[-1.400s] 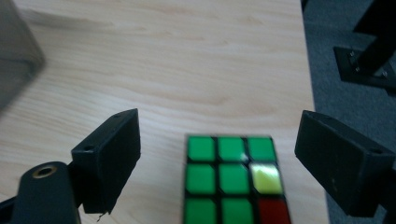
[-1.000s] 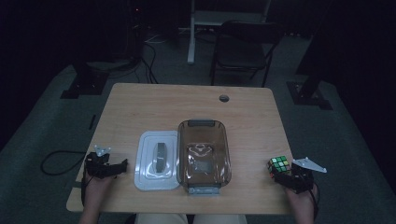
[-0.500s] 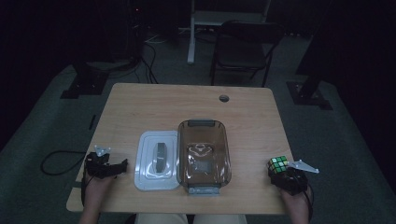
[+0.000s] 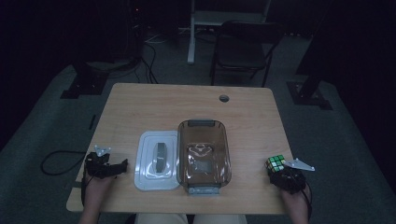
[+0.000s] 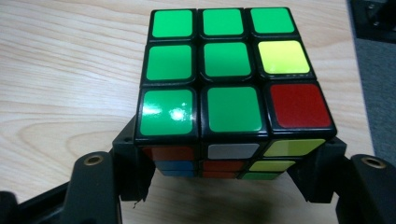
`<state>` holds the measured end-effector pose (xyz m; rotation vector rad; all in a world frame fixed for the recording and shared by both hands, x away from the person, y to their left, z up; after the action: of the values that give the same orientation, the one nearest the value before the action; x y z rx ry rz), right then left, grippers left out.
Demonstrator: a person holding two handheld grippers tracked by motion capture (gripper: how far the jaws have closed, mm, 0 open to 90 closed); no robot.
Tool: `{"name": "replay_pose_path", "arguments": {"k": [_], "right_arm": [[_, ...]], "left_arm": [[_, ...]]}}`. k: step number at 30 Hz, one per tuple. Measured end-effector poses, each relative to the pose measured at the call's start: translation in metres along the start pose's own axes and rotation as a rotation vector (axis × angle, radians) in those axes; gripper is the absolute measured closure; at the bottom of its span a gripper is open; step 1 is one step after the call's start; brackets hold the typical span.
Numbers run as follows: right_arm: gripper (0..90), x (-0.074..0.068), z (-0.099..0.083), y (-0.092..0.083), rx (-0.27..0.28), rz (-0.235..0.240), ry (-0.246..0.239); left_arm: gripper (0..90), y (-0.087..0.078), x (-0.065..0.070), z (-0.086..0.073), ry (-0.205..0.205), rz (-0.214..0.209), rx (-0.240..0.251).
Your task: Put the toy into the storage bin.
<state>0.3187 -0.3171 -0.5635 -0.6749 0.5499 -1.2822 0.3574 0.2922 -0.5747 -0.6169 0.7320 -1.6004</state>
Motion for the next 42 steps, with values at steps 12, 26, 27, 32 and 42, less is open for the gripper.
{"name": "replay_pose_path", "arguments": {"k": [12, 26, 27, 32, 42], "right_arm": [[33.6, -0.021, 0.024, -0.018, 0.053, 0.087, -0.052], [33.6, -0.047, 0.068, -0.055, 0.150, 0.180, -0.138], [33.6, -0.050, 0.070, -0.057, 0.155, 0.183, -0.152], [33.6, -0.067, 0.084, -0.066, 0.172, 0.232, -0.215], [33.6, -0.109, 0.109, -0.085, 0.204, 0.362, -0.338]], "left_arm": [[1.3, 0.000, 0.000, 0.000, 0.000, 0.000, 0.000], [1.3, 0.000, 0.000, 0.000, 0.000, 0.000, 0.000], [1.3, 0.000, 0.000, 0.000, 0.000, 0.000, 0.000], [1.3, 0.000, 0.000, 0.000, 0.000, 0.000, 0.000], [1.3, 0.000, 0.000, 0.000, 0.001, 0.000, 0.000]]}}
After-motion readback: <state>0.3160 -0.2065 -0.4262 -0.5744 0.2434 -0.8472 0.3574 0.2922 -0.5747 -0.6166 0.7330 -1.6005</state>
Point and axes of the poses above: each handheld gripper's, and its own axes: y roughly forward along the jaws, z roughly out of its top, x roughly to its right, the point moved 7 cm from there along y, roughly forward along the jaws, and after that the axes turned 2 degrees about -x, right-handed, at the moved point
